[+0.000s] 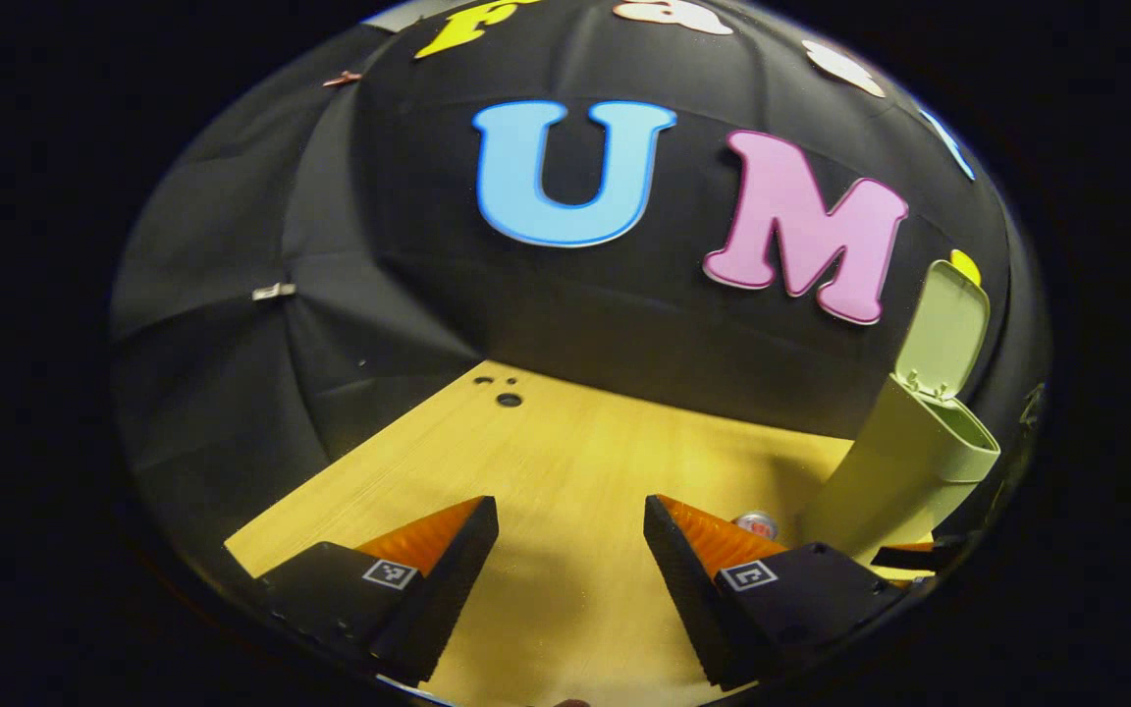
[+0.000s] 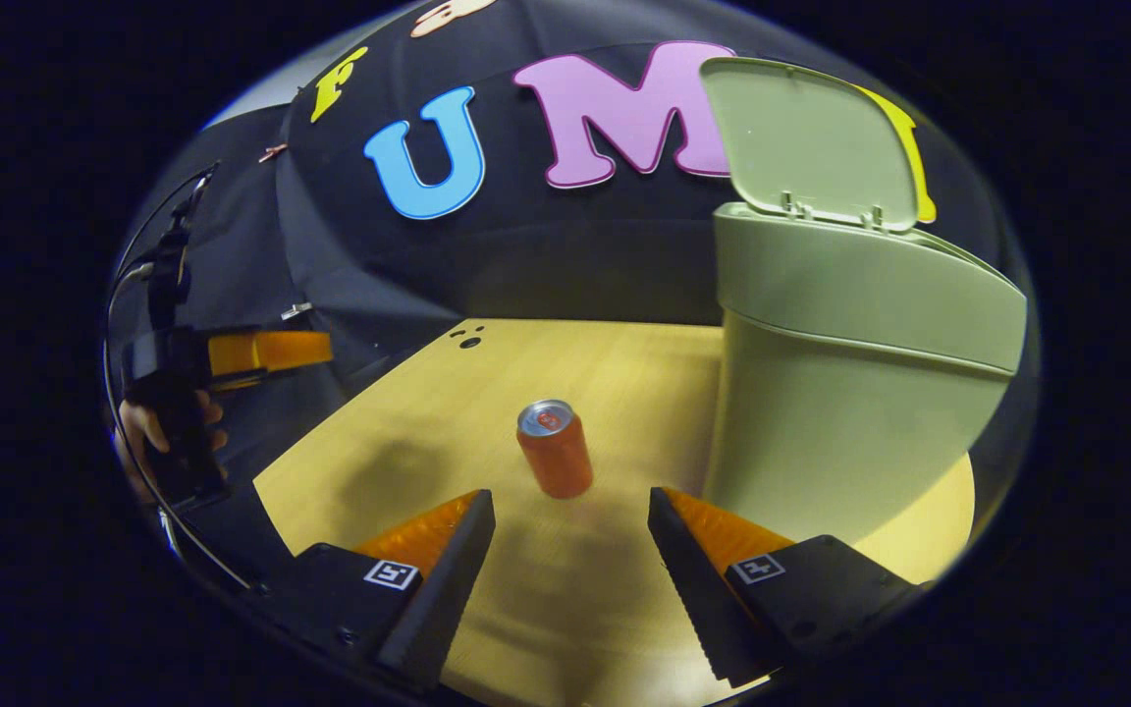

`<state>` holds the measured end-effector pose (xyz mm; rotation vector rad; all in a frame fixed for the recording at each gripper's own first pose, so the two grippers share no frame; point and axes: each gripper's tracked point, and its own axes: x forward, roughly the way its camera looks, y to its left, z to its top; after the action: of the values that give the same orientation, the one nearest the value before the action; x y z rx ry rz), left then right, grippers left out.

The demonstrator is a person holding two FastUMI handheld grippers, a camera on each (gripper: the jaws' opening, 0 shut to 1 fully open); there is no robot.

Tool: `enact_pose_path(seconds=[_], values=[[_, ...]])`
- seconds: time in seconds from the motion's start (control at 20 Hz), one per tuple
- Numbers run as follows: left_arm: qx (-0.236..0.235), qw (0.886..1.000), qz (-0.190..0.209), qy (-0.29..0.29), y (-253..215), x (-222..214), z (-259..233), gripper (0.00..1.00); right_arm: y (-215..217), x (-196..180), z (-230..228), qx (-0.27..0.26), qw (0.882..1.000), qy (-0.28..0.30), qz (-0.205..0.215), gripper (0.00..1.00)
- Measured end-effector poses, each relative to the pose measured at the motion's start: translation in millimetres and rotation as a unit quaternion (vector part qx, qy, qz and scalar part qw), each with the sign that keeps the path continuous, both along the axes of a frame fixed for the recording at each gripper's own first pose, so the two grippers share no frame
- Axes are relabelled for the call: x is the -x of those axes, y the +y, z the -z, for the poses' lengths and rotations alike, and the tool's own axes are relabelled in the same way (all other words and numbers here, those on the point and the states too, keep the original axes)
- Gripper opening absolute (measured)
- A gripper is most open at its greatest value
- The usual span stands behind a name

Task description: Press the lid of the desktop garbage bin to open it, pick up the crumpled paper on the desktop and throw it into the bin, then pick up the pop can on the desktop and drop it into the bin, and finally close the garbage bin lid.

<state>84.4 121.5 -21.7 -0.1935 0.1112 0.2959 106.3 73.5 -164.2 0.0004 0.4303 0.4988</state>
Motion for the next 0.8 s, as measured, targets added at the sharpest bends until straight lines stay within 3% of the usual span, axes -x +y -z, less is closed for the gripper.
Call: enact_pose_path(seconds=[0.2, 0.55, 0.8], values=[[0.051, 0.998, -0.012, 0.021, 13.2, 31.8, 35.8, 0.96, 25.5, -19.5, 13.2, -0.001, 1.000, 0.028, -0.007, 0.99], [0.074, 0.994, -0.040, 0.064, 30.9, 66.2, 83.7, 0.96, 53.9, -84.7, 38.3, 0.024, 0.999, 0.045, 0.016, 0.99], [0.099, 0.991, -0.043, 0.075, 45.9, 65.4, 94.4, 0.96, 70.2, -103.7, 54.9, 0.068, 0.997, 0.028, 0.013, 0.99]])
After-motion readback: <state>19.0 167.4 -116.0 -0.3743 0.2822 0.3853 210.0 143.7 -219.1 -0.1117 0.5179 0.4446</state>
